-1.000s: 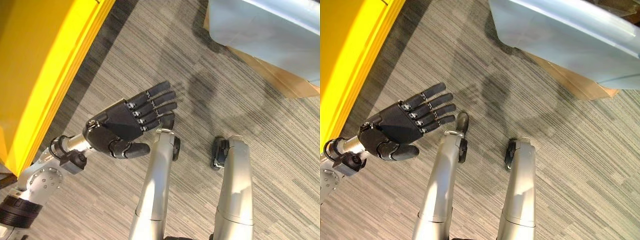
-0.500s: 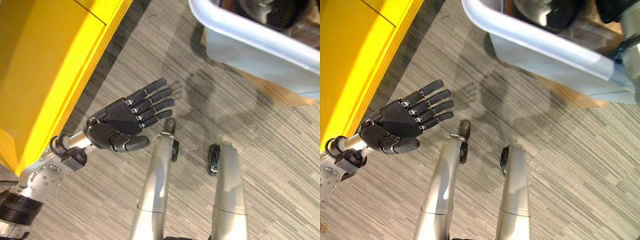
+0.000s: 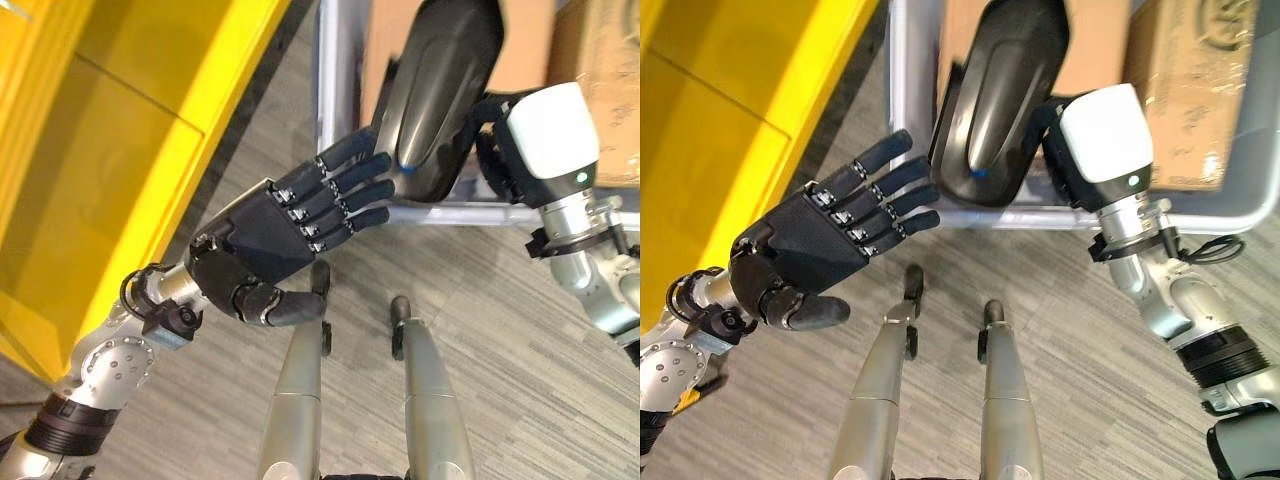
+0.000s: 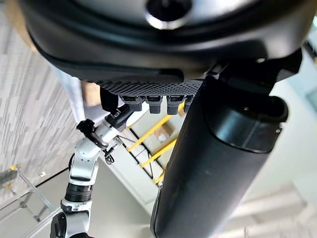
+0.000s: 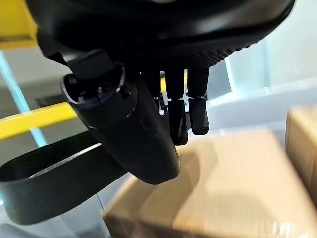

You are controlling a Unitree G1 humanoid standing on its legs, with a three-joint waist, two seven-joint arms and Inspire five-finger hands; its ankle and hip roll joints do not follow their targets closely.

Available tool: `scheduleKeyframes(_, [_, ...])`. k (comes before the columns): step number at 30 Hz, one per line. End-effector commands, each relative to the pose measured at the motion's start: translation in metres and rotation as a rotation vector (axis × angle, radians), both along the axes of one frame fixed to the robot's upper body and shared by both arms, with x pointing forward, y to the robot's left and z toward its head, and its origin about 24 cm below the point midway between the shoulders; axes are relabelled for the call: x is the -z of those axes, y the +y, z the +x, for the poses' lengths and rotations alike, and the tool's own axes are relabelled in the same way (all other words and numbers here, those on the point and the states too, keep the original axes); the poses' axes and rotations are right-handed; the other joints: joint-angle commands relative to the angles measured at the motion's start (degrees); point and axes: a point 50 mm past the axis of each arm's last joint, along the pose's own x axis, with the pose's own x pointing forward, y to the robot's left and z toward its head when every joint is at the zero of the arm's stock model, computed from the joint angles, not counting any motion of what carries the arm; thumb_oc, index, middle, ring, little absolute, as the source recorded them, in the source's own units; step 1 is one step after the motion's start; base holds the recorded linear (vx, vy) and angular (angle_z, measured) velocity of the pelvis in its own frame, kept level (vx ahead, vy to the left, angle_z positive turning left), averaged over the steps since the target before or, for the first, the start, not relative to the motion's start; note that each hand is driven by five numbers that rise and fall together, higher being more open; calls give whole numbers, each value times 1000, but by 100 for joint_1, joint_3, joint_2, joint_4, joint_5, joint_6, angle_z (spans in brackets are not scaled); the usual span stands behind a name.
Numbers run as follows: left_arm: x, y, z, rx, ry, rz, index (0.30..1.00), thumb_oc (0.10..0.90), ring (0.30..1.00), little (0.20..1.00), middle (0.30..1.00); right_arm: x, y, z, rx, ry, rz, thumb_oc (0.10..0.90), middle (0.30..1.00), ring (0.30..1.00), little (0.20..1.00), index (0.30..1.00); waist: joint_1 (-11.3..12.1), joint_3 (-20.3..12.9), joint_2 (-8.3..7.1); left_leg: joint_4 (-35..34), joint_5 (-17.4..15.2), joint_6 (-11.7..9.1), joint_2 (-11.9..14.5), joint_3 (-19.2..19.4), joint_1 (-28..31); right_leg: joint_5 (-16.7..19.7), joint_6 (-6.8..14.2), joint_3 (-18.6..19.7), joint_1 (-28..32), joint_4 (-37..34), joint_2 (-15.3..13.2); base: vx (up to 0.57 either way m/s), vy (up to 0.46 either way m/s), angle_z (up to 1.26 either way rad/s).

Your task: Move parts from the plastic box to the shelf.

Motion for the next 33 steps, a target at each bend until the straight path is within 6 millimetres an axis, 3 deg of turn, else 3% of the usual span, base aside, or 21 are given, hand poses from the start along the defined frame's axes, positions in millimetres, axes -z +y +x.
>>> scheduleKeyframes(1, [-14,-23,-12,165,-123,-102,1000,900,1000,1000,1000,-77,13,-15,-78,-329,-26,400,300,300,300,300,109,-51,90,-423,-215,81,424,185,623,393,-322,-481,656,-837,90,14,60,3])
scheduleKeyframes(8, [-17,-45,-26,261,-80,-123,1000,900,1000,1000,1000,-55,17,-14,-63,-171,30,400,300,300,300,300,112,-1049,-80,-1981,70,-34,680,291,2299,803,-136,-546,2300,-2440,-19,154,106,3])
scheduleKeyframes(13, [-13,-52,-25,263,-36,-139,1000,900,1000,1000,1000,-32,16,-14,-59,-41,7,400,300,300,300,300,1,-1493,-162,-2432,146,-94,785,384,2989,993,-69,-521,3020,-3050,-39,183,117,-8])
scheduleKeyframes(15, [-1,-65,-10,210,-7,-150,1000,900,1000,1000,1000,-14,19,-8,-68,33,34,400,300,300,300,300,-157,-1720,-264,-2493,75,-103,846,503,3334,1072,-55,-470,3261,-3195,-16,262,111,-1])
scheduleKeyframes(16, [14,-77,3,166,2,-151,1000,900,1000,1000,1000,-5,22,-3,-62,98,81,400,300,300,300,300,-301,-1855,-327,-2520,31,-114,916,610,3500,1106,-63,-398,3347,-3234,17,204,72,-9])
scheduleKeyframes(23, [37,-110,14,49,23,-138,1000,900,1000,1000,1000,18,27,9,-65,357,221,400,300,300,300,300,-616,-2080,-423,-2626,-71,-104,1034,897,3869,1173,-57,-213,3536,-3341,75,106,20,-24])
scheduleKeyframes(29, [33,-125,18,-64,-43,-78,1000,900,1000,1000,1000,38,21,18,-4,627,322,400,300,300,300,300,-852,-2192,-442,-2789,-123,-110,1091,1179,4241,1313,17,-83,3703,-3529,29,62,41,-26])
scheduleKeyframes(33, [27,-129,20,-155,-156,4,1000,900,1000,1000,1000,47,10,19,49,705,394,400,300,300,300,300,-967,-2255,-449,-2839,-159,-98,1103,1289,4380,1370,54,-39,3799,-3626,7,31,30,-10])
